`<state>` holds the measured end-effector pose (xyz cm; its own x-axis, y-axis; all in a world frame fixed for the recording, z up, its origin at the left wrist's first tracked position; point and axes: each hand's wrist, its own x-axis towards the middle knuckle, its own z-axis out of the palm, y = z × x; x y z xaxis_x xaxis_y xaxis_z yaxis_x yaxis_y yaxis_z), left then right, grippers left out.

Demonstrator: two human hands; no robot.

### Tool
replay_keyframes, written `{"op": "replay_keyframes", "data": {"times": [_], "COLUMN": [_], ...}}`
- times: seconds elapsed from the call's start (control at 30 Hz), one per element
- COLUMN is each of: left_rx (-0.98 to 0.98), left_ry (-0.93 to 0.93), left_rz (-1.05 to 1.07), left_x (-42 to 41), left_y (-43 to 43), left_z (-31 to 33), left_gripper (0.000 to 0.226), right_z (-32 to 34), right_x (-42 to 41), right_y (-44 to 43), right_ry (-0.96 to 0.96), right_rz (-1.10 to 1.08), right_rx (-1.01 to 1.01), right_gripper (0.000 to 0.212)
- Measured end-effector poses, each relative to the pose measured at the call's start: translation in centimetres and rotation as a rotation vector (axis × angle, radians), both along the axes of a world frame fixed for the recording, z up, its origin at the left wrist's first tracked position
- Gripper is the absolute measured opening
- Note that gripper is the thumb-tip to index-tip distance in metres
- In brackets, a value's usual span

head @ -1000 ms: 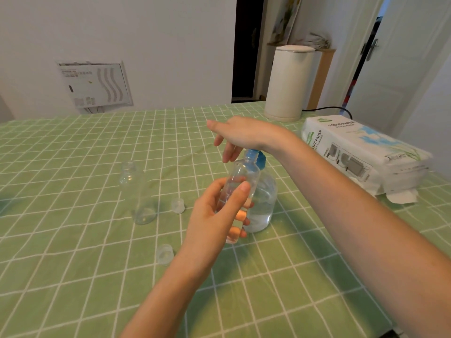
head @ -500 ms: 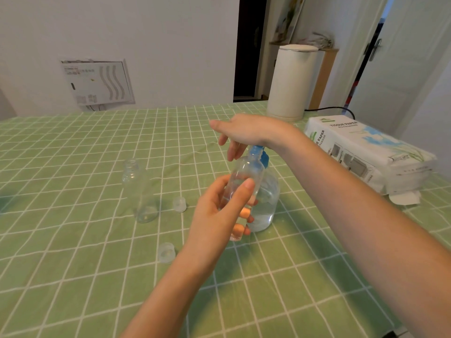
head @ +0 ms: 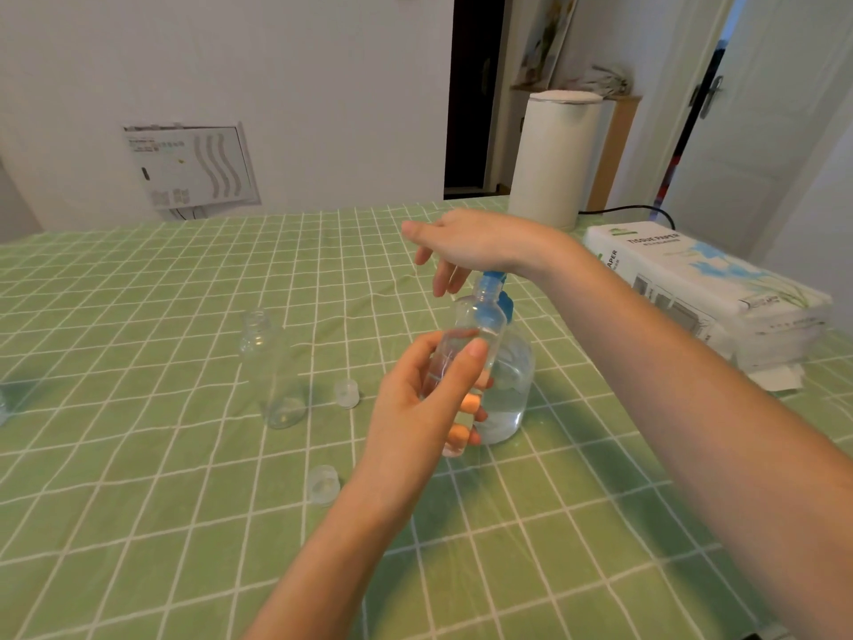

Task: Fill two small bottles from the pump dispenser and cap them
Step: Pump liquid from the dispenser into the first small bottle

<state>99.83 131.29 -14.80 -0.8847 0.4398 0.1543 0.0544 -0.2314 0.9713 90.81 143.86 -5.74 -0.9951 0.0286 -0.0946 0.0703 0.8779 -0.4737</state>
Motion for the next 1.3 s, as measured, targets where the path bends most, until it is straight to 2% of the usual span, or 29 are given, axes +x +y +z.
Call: {"op": "replay_keyframes", "data": {"times": [0.2,0.5,0.67,0.87,0.97,1.1,1.3], "left_rx": [0.009,-0.033,-0.039,-0.013,-0.012,-0.01,-0.032], "left_ry": [-0.001,-0.006,-0.004,0.017,0.023,0.015,0.003], "left_rz": [-0.005,0.006,0.001,0.004,-0.006,-0.004,0.001], "left_x": [-0.1,0.1,0.0,-0.2,-0.2,-0.1,0.0], "left_y": [0.0,-0.1,-0.1,-0.2,-0.2,-0.1,-0.2], "left_z": [0.0,-0.5,-0.5,0.0,0.0,-0.1,-0.6], "left_gripper": [0.034,0.045,0.045,0.041,0.036,0.043,0.041], "right_z": [-0.1,-1.3,-1.2,0.1,0.0,-0.2,-1.1], "right_x": [0.0,0.2,0.1,0.3,0.4,0.4,0.5], "right_y": [-0.3,-0.1,-0.1,-0.2,-0.3,-0.2,-0.3], "right_ry": [0.005,-0.044,-0.02,0.099,0.061,0.016,-0.018], "right_rz": [0.007,-0.021,0.004,0.08,0.085,0.035,0.008], "right_rx": [0.002,-0.032,-0.034,-0.056,-0.05,-0.034,-0.009], "right_gripper": [0.058,0.061,0.058,0.048,0.05,0.055,0.052]}}
